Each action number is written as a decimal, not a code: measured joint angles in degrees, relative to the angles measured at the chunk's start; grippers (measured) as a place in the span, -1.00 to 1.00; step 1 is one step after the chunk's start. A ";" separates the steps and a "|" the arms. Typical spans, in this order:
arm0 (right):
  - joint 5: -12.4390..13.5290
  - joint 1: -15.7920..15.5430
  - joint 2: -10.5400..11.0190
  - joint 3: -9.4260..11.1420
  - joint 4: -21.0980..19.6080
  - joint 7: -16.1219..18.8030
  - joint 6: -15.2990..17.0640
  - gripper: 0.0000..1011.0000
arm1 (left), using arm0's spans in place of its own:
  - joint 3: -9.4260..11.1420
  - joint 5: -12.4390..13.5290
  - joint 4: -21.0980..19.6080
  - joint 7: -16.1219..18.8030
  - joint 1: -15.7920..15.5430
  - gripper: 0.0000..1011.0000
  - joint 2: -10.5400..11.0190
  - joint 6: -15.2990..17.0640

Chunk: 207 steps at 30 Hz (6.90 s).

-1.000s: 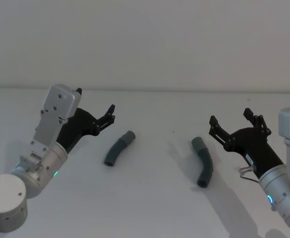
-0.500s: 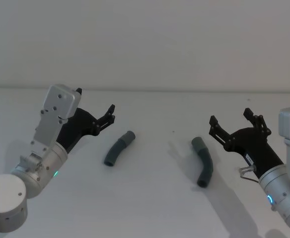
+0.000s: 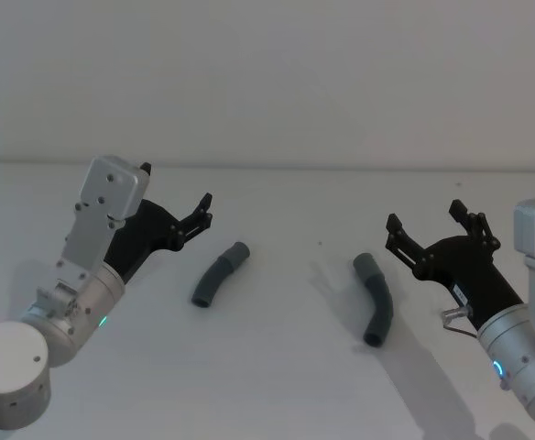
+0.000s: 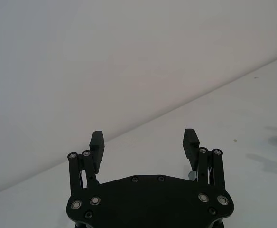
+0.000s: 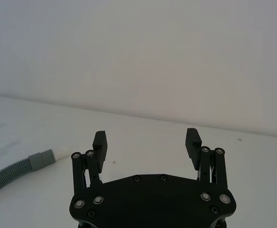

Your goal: Use both hands to pick up one end of the pipe from the table, align the ends, and insert them.

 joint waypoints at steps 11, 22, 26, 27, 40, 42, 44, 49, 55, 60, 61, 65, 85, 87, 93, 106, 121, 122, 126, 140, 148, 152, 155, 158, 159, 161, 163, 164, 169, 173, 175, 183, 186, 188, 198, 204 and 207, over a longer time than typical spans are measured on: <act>0.00 0.00 0.00 0.00 0.00 0.00 0.00 0.98 | 0.00 0.00 0.00 0.00 0.00 0.98 0.00 0.00; 0.00 0.00 0.00 0.00 0.00 0.00 0.00 0.98 | 0.00 0.00 0.00 0.00 0.00 0.98 0.00 0.00; 0.00 0.00 0.00 0.00 0.00 0.00 0.00 0.98 | 0.00 0.00 0.00 0.00 0.00 0.98 0.00 0.00; 0.00 0.00 0.00 0.00 0.00 0.00 0.00 0.98 | 0.00 0.00 0.00 0.00 0.00 0.98 0.00 0.00; 0.00 0.00 0.00 0.00 0.00 0.00 0.00 0.98 | 0.00 0.00 0.00 0.00 0.00 0.98 0.00 0.00; 0.00 0.00 0.00 0.00 0.00 0.00 0.00 0.98 | 0.00 0.00 0.00 0.00 0.00 0.98 0.00 0.00; 0.00 0.00 0.00 0.00 0.00 0.00 0.00 0.98 | 0.00 0.00 0.00 0.00 0.00 0.98 0.00 0.00; 0.00 0.00 0.00 0.00 0.00 0.00 0.00 0.98 | 0.00 0.00 0.00 0.00 0.00 0.98 0.00 0.00; 0.00 0.00 0.00 0.00 0.00 0.00 0.00 0.98 | -0.06 -0.10 0.00 -0.31 0.00 0.98 0.03 0.23; 0.00 0.00 0.00 0.00 0.00 0.00 0.00 0.98 | -0.20 -1.28 -0.63 -2.15 -0.25 0.98 0.55 2.86; 0.00 0.00 0.00 0.00 0.00 0.00 0.00 0.98 | -0.21 -1.45 -0.75 -2.44 -0.31 0.98 0.65 3.33; 0.00 0.00 0.00 0.00 0.00 0.00 0.00 0.98 | -0.27 -2.34 -1.45 -3.93 -0.66 0.98 1.26 5.94; 0.00 0.00 0.00 0.00 0.00 0.00 0.00 0.98 | 1.73 -6.27 -4.44 -15.04 -5.89 0.98 5.91 25.90; 0.00 0.00 0.00 0.00 0.00 0.00 0.00 0.98 | 2.31 -6.39 -4.35 -16.33 -6.96 0.98 6.23 27.95; 0.00 0.00 0.00 0.00 0.00 0.00 0.00 0.98 | 3.69 -6.41 -3.32 -18.88 -9.43 0.98 6.50 32.00; 0.00 0.00 0.00 0.00 0.00 0.00 0.00 0.98 | 4.65 -5.60 -1.28 -19.58 -11.44 0.98 4.96 35.02; 0.00 0.00 0.00 0.00 0.00 0.00 0.00 0.98 | 4.65 -4.69 1.88 -18.21 -11.72 0.98 2.14 35.02; 0.00 0.00 0.00 0.00 0.00 0.00 0.00 0.98 | 4.65 -4.66 2.02 -18.19 -11.73 0.98 2.04 35.02; 0.00 0.00 0.00 0.00 0.00 0.00 0.00 0.98 | 4.65 -4.50 2.81 -18.09 -11.80 0.98 1.46 35.02; 0.00 0.00 0.00 0.00 0.00 0.00 0.00 0.98 | 4.87 -3.84 6.09 -18.27 -12.61 0.98 -0.28 34.90; 0.00 0.00 0.00 0.00 0.00 0.00 0.00 0.98 | 5.08 -3.37 8.23 -18.66 -13.34 0.98 -1.30 34.54; 0.00 0.00 0.00 0.00 0.00 0.00 0.00 0.98 | 5.17 -3.20 9.23 -18.87 -13.62 0.98 -1.78 34.37; 0.00 0.00 0.00 0.00 0.00 0.00 0.00 0.98 | 5.23 -3.09 10.03 -19.07 -13.88 0.98 -2.16 34.21; 0.00 0.00 0.00 0.00 0.00 0.00 0.00 0.98 | 5.29 -2.96 10.81 -19.27 -14.13 0.98 -2.49 34.05; 0.00 0.00 0.00 0.00 0.00 0.00 0.00 0.98 | 5.32 -2.89 11.25 -19.40 -14.28 0.98 -2.68 33.96; 0.00 0.00 0.00 0.00 0.00 0.00 0.00 0.98 | 5.33 -2.86 11.44 -19.42 -14.35 0.98 -2.76 33.92; 0.00 0.00 0.00 0.00 0.00 0.00 0.00 0.98 | 5.35 -2.74 12.22 -19.60 -14.65 0.98 -3.11 33.70; 0.00 0.00 0.00 0.00 0.00 0.00 0.00 0.98 | 5.35 -2.72 12.40 -19.65 -14.72 0.98 -3.20 33.65; 0.00 0.00 0.00 0.00 0.00 0.00 0.00 0.98 | 5.35 -2.59 13.40 -19.90 -15.15 0.98 -3.78 33.34; 0.00 0.00 0.00 0.00 0.00 0.00 0.00 0.98 | 5.28 -2.49 14.01 -20.07 -15.40 0.98 -4.21 33.16; 0.00 0.00 0.00 0.00 0.00 0.00 0.00 0.98 | 5.23 -2.44 14.27 -20.15 -15.50 0.97 -4.39 33.11; 0.00 0.00 0.00 0.00 0.00 0.00 0.00 0.98 | 5.11 -2.34 14.95 -20.37 -15.79 0.65 -4.87 32.92; 0.00 0.00 0.00 0.00 0.00 0.00 0.00 0.98 | 5.08 -2.32 15.10 -20.41 -15.84 0.45 -4.96 32.89; 0.00 0.00 0.00 0.00 0.00 0.00 0.00 0.98 | 5.06 -2.31 15.16 -20.42 -15.86 0.35 -5.01 32.88; 0.00 0.00 0.00 0.00 0.00 0.00 0.00 0.98 | 4.99 -2.26 15.45 -20.49 -15.95 0.15 -5.18 32.80; 0.00 0.00 0.00 0.00 0.00 0.00 0.00 0.98 | 4.97 -2.22 15.53 -20.50 -15.98 0.06 -5.22 32.80; 0.00 0.00 0.00 0.00 0.00 0.00 0.00 0.98 | 4.97 -2.20 15.55 -20.50 -16.00 0.02 -5.24 32.80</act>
